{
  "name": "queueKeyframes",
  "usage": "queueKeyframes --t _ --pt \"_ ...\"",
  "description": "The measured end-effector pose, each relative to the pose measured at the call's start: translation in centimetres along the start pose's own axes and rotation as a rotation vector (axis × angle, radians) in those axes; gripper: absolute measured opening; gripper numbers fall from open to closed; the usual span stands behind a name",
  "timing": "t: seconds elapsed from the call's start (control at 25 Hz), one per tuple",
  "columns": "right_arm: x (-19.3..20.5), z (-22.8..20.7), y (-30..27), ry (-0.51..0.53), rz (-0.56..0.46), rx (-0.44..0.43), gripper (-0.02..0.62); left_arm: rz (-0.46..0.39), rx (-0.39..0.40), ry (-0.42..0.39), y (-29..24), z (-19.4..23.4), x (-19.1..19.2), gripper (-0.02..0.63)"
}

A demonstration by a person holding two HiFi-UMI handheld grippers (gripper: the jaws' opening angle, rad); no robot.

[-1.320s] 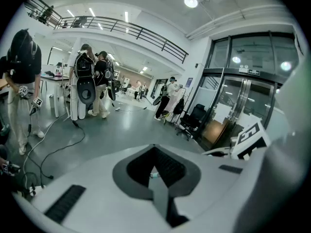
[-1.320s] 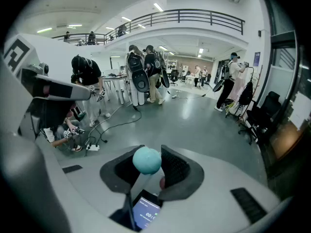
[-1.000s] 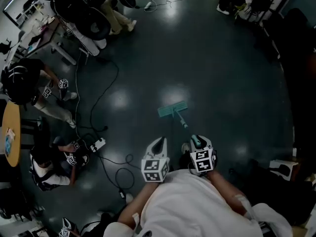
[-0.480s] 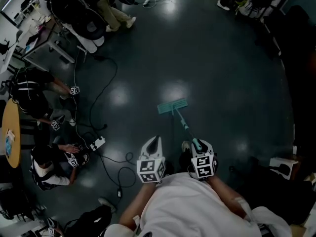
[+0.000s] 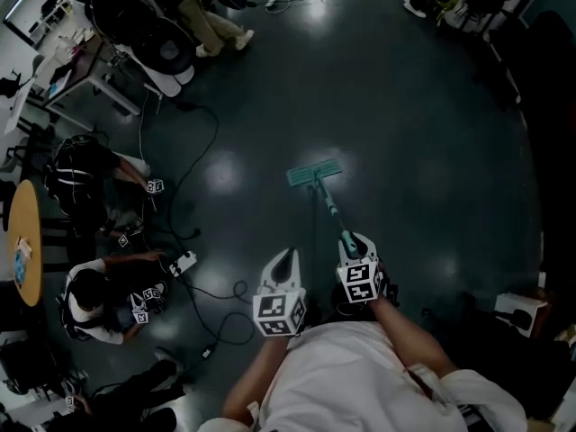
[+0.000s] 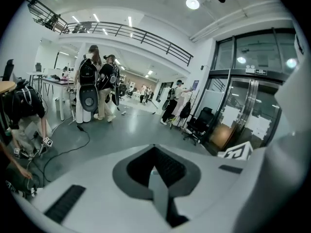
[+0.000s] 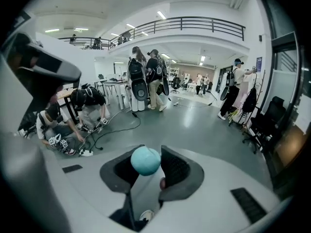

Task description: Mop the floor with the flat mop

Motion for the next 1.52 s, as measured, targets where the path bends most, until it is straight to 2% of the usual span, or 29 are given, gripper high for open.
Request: queueKeyframes --t 0.24,0.48,0.64,0.76,0.92,1.12,1.32,1.44,1.52 --pt "-5.0 -3.4 -8.8 -0.022 -0.006 0.007 0.112 0.018 -0.042 0.036 -0.5 0.7 0.0 0.005" --pt "-8.9 -6.0 -17.4 0.032 0.031 0.036 0.112 0.005 -0.077 0.072 -1.0 1.0 -0.6 0.005" --pt "-10.3 -7.1 -18.8 0.005 0.034 0.059 0.11 -0.015 -0.084 0.06 -0.5 0.9 -1.4 0.005" --pt "-10.1 -7.2 -17.2 0.003 0.041 0.062 0.11 -0.024 -0.083 0.042 -0.4 1.0 -1.8 0.005" --pt "-6.6 -6.4 -12.3 -0.017 0.078 0.049 0.11 -0.017 -0.06 0.036 -0.7 0.8 -1.0 0.005" --pt "-0.1 -4.2 -2.3 -0.014 0.143 0.011 0.11 -0.003 -0.015 0.027 -0.9 0.2 -0.2 0.005" --pt "4.1 -3.3 8.2 -0.035 0.182 -0.015 0.11 -0.017 0.027 0.01 -0.3 -0.3 -0.7 0.005" --pt "5.8 -2.5 10.3 -0.038 0.203 -0.026 0.11 -0.029 0.039 0.013 0.2 -0.4 -0.8 0.005" --pt "6.3 -2.5 10.3 -0.045 0.183 -0.015 0.11 -0.029 0.041 0.006 0.2 -0.6 -0.8 0.005"
Point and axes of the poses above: the fingertips, and each gripper's own axes: y backward along the fingers, z to its left, x out of its underside, the point moved 4 cm from there along y, backward along the fingers, and after that the axes turned 7 degrees about z, right-handed, at the moved point
